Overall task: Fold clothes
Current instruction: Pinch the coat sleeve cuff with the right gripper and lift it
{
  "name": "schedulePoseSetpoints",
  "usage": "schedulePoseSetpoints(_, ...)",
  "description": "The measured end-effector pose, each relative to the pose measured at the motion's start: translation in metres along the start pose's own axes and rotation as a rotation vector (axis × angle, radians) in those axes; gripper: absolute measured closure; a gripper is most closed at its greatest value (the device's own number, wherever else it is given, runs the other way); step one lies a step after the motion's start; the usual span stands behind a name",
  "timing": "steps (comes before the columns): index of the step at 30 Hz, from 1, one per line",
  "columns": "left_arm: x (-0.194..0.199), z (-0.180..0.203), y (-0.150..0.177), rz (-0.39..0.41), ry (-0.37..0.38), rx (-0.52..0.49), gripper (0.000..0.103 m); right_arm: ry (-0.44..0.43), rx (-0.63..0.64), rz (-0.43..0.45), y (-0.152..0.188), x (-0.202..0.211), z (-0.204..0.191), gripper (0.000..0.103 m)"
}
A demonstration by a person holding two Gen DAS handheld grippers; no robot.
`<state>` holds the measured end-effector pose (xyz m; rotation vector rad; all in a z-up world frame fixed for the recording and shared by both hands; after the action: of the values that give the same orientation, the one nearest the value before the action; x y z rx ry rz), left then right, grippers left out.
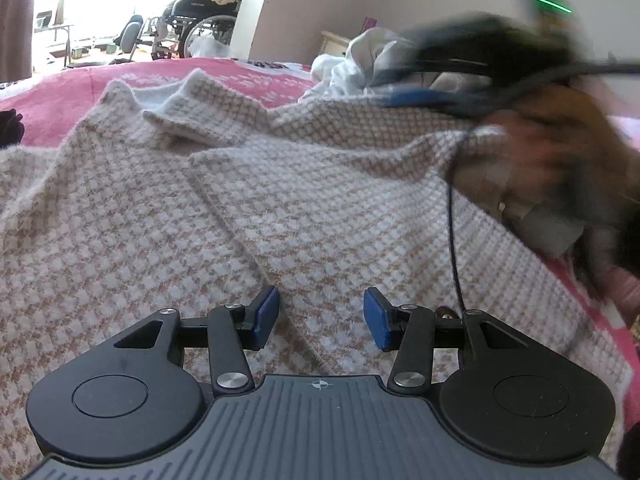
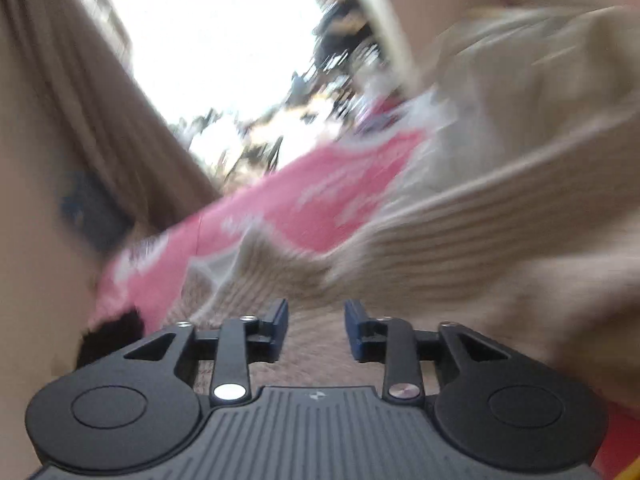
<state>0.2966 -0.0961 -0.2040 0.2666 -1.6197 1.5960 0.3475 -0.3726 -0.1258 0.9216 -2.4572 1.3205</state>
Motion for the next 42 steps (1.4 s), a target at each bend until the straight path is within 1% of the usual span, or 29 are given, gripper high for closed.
schedulePoseSetpoints(2, 0.003, 0.001, -0.002, 0.015, 0.004, 0.01, 0.056, 0.05, -0.062, 0.122, -0.004, 0.074, 0.024, 0.063)
schedulePoseSetpoints(4, 0.007, 0.004, -0.003, 0.034, 0.009, 0.017, 0.056, 0.135, -0.119, 0.237, -0.007, 0.136, 0.054, 0.061)
schedulePoseSetpoints(6, 0.011, 0.007, -0.004, 0.051, 0.02, 0.023, 0.056, 0.221, -0.208, 0.338, -0.011, 0.188, 0.087, 0.06)
schedulePoseSetpoints(8, 0.011, 0.012, -0.003, 0.052, 0.033, 0.022, 0.056, 0.28, -0.254, 0.41, -0.019, 0.22, 0.11, 0.06)
schedulePoseSetpoints(9, 0.01, 0.013, -0.001, 0.051, 0.029, 0.017, 0.056, 0.31, -0.256, 0.44, -0.025, 0.233, 0.119, 0.059)
schedulePoseSetpoints(11, 0.007, 0.014, 0.002, 0.043, 0.013, -0.001, 0.056, 0.375, -0.22, 0.479, -0.044, 0.251, 0.131, 0.055)
schedulePoseSetpoints(14, 0.002, 0.014, 0.006, 0.025, -0.005, -0.013, 0.056, 0.458, -0.132, 0.469, -0.077, 0.258, 0.147, 0.051)
schedulePoseSetpoints(17, -0.001, 0.015, 0.007, 0.018, -0.007, -0.019, 0.056, 0.482, -0.098, 0.401, -0.103, 0.25, 0.167, 0.043)
schedulePoseSetpoints(19, -0.003, 0.015, 0.009, 0.021, -0.007, -0.03, 0.056, 0.522, -0.068, 0.354, -0.116, 0.24, 0.179, 0.042)
schedulePoseSetpoints(23, -0.005, 0.016, 0.011, 0.028, -0.005, -0.053, 0.056, 0.551, -0.09, 0.254, -0.125, 0.216, 0.2, 0.042)
schedulePoseSetpoints(26, -0.006, 0.016, 0.012, 0.029, 0.002, -0.055, 0.056, 0.565, -0.099, 0.185, -0.125, 0.2, 0.207, 0.042)
schedulePoseSetpoints(28, -0.007, 0.015, 0.012, 0.029, 0.004, -0.055, 0.056, 0.555, -0.108, 0.168, -0.124, 0.196, 0.204, 0.053)
schedulePoseSetpoints(30, -0.008, 0.016, 0.012, 0.031, 0.002, -0.058, 0.056, 0.571, -0.08, 0.159, -0.123, 0.201, 0.196, 0.083)
schedulePoseSetpoints(32, -0.008, 0.017, 0.012, 0.033, -0.001, -0.062, 0.056, 0.578, -0.049, 0.154, -0.126, 0.207, 0.188, 0.089)
schedulePoseSetpoints(35, -0.007, 0.017, 0.012, 0.031, -0.004, -0.061, 0.056, 0.559, 0.026, 0.186, -0.134, 0.214, 0.155, 0.091)
schedulePoseSetpoints(38, -0.008, 0.017, 0.012, 0.026, -0.009, -0.062, 0.056, 0.5, 0.139, 0.213, -0.142, 0.216, 0.105, 0.092)
schedulePoseSetpoints(40, -0.007, 0.017, 0.011, 0.022, -0.014, -0.064, 0.056, 0.436, 0.241, 0.203, -0.146, 0.21, 0.063, 0.092)
schedulePoseSetpoints(42, -0.007, 0.017, 0.011, 0.017, -0.016, -0.062, 0.056, 0.369, 0.359, 0.175, -0.144, 0.201, 0.016, 0.092)
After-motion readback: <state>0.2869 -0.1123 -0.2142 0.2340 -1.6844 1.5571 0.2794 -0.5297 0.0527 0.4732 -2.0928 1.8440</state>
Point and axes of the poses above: each gripper's, at about its wrist camera, not at the fingertips, and x roughly against the way its jaws point, z to its right, y to its underside, the point moved 5 cm from there along -x, roughly the way its jaws point, and after that the axes turned 13 degrees about -y, right-handed, at the moved point
